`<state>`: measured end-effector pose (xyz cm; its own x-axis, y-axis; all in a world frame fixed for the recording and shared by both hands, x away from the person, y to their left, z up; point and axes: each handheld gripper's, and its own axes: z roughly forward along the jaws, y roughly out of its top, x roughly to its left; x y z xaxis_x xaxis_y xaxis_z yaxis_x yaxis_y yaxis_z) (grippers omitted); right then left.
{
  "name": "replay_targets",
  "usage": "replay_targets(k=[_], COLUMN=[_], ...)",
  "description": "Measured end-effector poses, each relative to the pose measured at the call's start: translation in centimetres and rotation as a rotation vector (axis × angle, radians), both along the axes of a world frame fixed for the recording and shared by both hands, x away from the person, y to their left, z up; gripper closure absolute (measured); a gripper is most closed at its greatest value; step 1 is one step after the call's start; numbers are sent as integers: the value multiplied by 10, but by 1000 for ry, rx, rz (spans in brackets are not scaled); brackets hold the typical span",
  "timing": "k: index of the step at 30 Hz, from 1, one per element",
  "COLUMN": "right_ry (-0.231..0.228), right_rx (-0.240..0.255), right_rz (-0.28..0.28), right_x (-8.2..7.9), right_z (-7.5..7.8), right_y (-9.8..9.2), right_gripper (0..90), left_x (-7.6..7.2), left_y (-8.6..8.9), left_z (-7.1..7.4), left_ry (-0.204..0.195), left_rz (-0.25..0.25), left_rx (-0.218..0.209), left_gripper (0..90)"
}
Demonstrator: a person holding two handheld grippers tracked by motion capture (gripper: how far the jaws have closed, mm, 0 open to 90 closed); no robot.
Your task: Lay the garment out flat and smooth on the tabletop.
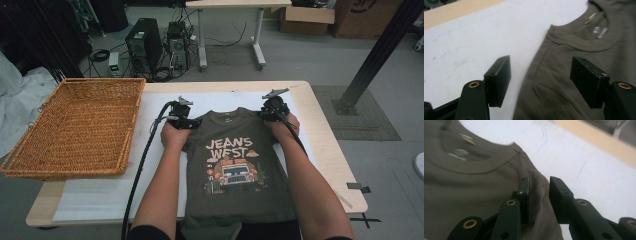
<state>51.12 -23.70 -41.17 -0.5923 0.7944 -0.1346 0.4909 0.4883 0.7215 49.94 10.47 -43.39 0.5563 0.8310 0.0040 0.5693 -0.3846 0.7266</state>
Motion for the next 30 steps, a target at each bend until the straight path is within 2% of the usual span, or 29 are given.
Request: replay_targets(k=[2,3,4,5,6,7,9,11,13,19,20,21,23,24,25,26,27,28,29,30], right_ry=[-28,-39,-46,-54,-56,-58,-54,-44,-26,26,31,37,51,63,83,97,75,74,85,100], right_rx=[10,24,32,35,40,48,73,108,119,97,101,109,98,82,81,77,83,80,67,41], right_rz=[3,6,5,0,-3,-9,-34,-60,-78,-116,-121,-122,-129,-143,-153,-142,-133,-125,-101,-81], right_x=[-11,-17,-21,-26,-29,-31,-34,-36,-38,-30,-28,-25,-20,-16,-12,-8,-7,-4,0,5], right_z=[9,13,16,18,20,21,22,20,17,-3,-6,-9,-15,-19,-23,-29,-30,-29,-28,-25], right_y=[-7,-11,-15,-19,-23,-27,-36,-44,-50,-57,-57,-56,-53,-52,-52,-52,-52,-51,-50,-49], right_gripper=[681,681,680,681,682,682,682,677,674,649,641,632,579,555,576,621,703,813,880,888], left_x=[7,8,10,11,12,15,24,36,47,71,71,71,67,64,58,54,49,42,36,30], left_y=[-9,-11,-13,-15,-17,-18,-18,-10,-4,10,10,10,12,14,15,15,16,17,19,20], left_z=[-5,-5,-5,-4,-2,-1,3,4,3,-1,-1,0,5,8,14,17,21,25,29,32], left_ry=[10,15,24,28,33,34,10,34,20,0,-6,-15,-19,-18,-36,-46,-53,-71,-86,-93], left_rz=[-51,-81,-107,-126,-132,-134,-95,-93,-66,-7,-1,9,21,4,-5,-7,-14,-21,-21,-24], left_rx=[90,64,58,72,92,112,215,185,188,127,121,129,111,88,76,68,55,39,21,8], left_gripper=[460,546,706,801,864,875,880,880,879,865,840,770,570,542,528,492,478,476,476,476])
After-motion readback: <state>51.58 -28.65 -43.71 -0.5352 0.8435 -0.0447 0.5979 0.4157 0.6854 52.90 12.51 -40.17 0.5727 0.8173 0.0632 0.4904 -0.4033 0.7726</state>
